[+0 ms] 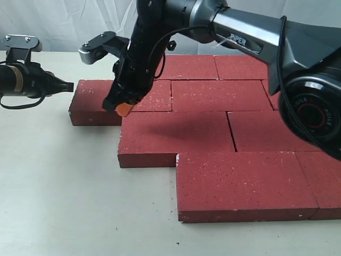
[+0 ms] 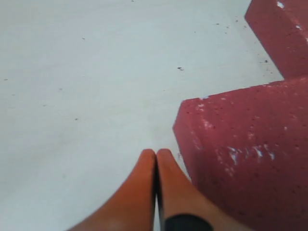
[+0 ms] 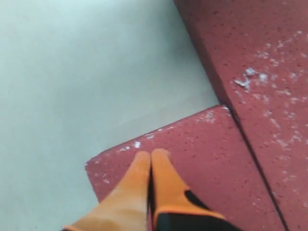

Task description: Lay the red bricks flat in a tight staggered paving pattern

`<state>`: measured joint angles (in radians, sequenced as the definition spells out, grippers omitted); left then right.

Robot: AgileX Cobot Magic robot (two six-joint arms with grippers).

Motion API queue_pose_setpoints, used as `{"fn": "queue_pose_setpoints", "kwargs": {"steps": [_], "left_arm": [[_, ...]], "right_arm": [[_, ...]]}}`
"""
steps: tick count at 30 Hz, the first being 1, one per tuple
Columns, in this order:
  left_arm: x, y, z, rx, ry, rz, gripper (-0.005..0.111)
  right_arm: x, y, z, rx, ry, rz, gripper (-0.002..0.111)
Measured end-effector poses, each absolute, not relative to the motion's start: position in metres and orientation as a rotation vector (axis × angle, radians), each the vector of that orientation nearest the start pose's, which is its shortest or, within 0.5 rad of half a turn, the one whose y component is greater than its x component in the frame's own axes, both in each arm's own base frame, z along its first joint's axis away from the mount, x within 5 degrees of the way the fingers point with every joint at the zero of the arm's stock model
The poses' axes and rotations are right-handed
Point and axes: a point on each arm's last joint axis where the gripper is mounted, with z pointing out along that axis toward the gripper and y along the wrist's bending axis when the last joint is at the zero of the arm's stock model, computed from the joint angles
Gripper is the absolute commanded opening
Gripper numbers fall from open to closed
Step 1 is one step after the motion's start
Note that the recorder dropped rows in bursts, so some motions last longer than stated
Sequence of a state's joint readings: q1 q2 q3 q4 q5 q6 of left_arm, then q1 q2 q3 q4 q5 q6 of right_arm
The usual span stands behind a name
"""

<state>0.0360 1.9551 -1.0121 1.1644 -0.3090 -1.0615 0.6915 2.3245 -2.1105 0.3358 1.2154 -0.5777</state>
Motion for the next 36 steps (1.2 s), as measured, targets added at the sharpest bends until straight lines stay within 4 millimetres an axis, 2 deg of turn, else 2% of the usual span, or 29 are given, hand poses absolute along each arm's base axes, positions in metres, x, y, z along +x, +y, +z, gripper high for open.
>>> {"fn": "queue_pose_setpoints", "kwargs": {"steps": [8, 11, 22, 32, 34, 36], "left_arm": [[0.388, -0.009, 0.146, 0.194, 2.261, -0.225, 0.000], [0.387, -0.009, 0.146, 0.195, 2.262, -0.228, 0.000], [0.387, -0.009, 0.146, 0.196, 2.260, -0.230, 0.000], [0.387, -0.010, 0.146, 0.197, 2.259, -0.233, 0.000], [0.387, -0.010, 0.146, 0.197, 2.259, -0.233, 0.000], [0.383, -0.010, 0.150, 0.202, 2.254, -0.230, 0.000]], "right_arm": [[0.311, 0.361, 0.168, -1.995, 2.304, 0.449, -0.001], [0.300, 0.366, 0.162, -2.067, 2.275, 0.449, -0.001], [0.306, 0.357, 0.164, -2.105, 2.256, 0.250, -0.001], [0.304, 0.359, 0.165, -2.078, 2.277, 0.295, -0.001], [0.302, 0.360, 0.170, -2.059, 2.280, 0.332, -0.001], [0.299, 0.360, 0.188, -2.021, 2.261, 0.384, -0.001]]}}
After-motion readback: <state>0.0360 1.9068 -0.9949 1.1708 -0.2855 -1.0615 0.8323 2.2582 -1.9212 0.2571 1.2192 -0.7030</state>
